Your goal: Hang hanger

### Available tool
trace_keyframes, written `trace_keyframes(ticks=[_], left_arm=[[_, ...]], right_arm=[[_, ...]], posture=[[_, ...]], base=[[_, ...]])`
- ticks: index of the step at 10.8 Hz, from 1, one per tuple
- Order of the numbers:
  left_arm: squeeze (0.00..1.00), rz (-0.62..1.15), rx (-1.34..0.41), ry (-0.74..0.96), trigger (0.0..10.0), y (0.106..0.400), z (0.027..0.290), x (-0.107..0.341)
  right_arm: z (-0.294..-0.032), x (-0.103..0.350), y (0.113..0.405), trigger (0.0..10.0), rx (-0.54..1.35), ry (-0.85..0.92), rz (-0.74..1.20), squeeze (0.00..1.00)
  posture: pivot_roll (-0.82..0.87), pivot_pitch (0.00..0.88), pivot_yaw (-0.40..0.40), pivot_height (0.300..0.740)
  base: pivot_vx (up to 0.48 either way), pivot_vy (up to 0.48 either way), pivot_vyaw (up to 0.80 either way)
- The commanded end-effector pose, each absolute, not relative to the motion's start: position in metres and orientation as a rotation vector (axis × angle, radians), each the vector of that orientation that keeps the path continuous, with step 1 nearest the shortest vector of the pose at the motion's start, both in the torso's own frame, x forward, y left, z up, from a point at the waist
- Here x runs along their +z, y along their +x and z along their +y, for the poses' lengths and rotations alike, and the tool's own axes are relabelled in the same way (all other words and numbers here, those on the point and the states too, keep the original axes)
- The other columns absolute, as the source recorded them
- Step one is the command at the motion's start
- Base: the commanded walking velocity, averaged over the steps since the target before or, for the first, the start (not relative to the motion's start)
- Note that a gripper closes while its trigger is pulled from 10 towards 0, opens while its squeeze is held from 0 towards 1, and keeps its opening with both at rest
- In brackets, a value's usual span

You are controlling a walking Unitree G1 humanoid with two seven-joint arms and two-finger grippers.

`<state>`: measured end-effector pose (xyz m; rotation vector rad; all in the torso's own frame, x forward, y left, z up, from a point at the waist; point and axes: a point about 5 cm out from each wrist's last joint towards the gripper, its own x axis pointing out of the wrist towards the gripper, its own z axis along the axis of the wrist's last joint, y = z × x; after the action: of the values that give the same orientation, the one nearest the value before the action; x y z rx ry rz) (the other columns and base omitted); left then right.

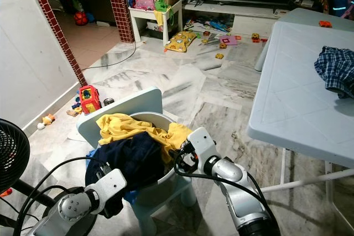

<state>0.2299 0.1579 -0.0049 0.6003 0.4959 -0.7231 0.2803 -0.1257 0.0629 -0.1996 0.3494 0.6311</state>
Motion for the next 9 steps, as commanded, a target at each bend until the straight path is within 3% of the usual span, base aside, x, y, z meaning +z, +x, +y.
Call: trace_keyframes(ticks=[1, 4, 6, 9], left_arm=[[0.0, 0.4, -0.595, 0.558, 0.0, 0.247, 0.166, 0.011], [0.0, 0.238, -0.412, 0.439, 0.0, 0.269, 0.173, 0.042], [0.0, 0.164, -0.279, 0.274, 0.0, 0.277, 0.179, 0.057], [0.0, 0.176, -0.255, 0.241, 0.0, 0.276, 0.18, 0.054]], right_arm=[[-0.128, 0.065, 0.285, 10.0, 0.613, -0.203, 0.341, 0.0], [-0.129, 0.066, 0.287, 10.0, 0.607, -0.209, 0.339, 0.0], [-0.129, 0.067, 0.289, 10.0, 0.602, -0.214, 0.332, 0.0], [-0.13, 0.067, 0.29, 10.0, 0.599, -0.218, 0.327, 0.0]], posture=[[-0.16, 0.0, 0.057, 0.74], [-0.15, 0.0, 0.049, 0.74], [-0.15, 0.0, 0.043, 0.74], [-0.15, 0.0, 0.038, 0.74]], base=[[0.0, 0.0, 0.0], [0.0, 0.0, 0.0], [0.0, 0.0, 0.0], [0.0, 0.0, 0.0]])
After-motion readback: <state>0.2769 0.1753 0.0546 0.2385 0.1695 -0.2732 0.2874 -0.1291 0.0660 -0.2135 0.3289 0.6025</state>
